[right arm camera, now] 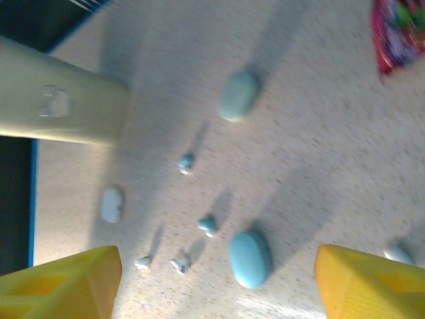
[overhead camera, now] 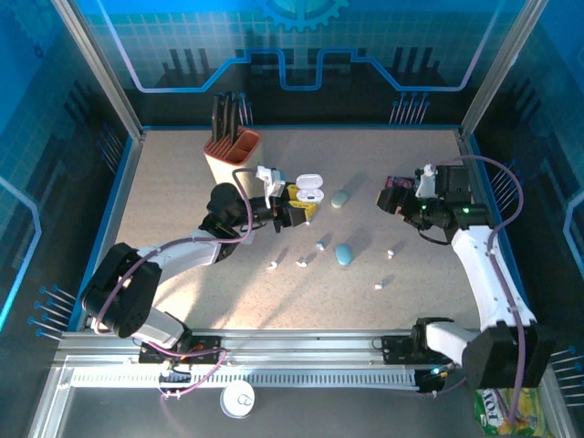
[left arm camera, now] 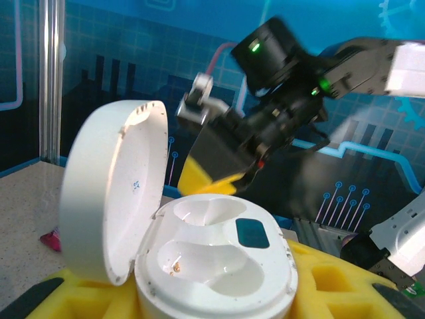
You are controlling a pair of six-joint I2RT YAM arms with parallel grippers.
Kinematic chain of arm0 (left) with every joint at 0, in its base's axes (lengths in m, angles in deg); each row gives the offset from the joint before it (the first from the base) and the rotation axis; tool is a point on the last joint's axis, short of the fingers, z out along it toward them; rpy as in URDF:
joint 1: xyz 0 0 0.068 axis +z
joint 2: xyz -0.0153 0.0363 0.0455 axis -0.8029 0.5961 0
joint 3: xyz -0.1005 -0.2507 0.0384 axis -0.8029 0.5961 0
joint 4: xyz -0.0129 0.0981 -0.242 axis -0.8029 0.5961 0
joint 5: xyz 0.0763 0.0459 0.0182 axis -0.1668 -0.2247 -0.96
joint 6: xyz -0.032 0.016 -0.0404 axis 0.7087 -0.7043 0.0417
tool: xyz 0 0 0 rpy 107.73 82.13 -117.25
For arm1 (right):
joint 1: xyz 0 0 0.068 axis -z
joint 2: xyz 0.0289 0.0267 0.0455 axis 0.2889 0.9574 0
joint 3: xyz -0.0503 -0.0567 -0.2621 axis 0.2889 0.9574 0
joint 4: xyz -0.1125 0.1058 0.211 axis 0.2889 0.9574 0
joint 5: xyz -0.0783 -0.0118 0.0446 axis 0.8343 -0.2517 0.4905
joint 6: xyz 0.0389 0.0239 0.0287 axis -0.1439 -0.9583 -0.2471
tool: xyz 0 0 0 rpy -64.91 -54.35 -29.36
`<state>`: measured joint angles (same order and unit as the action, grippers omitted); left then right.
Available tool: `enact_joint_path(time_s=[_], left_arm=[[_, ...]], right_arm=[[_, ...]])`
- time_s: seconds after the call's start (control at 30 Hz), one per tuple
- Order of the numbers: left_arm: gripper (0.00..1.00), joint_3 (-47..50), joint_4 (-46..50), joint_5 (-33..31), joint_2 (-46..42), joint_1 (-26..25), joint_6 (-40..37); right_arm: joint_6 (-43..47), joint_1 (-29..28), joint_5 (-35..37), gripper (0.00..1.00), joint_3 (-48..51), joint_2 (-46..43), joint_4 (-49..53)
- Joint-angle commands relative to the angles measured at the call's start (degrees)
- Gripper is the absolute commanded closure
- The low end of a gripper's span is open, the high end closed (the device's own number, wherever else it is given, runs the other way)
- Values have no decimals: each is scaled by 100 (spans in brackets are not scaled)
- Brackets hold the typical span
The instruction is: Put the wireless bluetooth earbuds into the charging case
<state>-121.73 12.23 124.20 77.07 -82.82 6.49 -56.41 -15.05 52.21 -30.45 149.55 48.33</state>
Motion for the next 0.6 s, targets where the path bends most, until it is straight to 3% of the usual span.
enact_joint_path(time_s=[0.0, 0.3, 0.57], left_arm=[[65, -120, -51, 56, -86, 1, -153], [65, -116, 51, 78, -118, 3, -197], [65, -62, 128, 102, -163, 1, -213]], right_arm=[[46, 250, -187, 23, 304, 355, 100], [748, 475, 40, 20, 364, 1608, -269], [582, 573, 99, 20, 545, 2232, -803]])
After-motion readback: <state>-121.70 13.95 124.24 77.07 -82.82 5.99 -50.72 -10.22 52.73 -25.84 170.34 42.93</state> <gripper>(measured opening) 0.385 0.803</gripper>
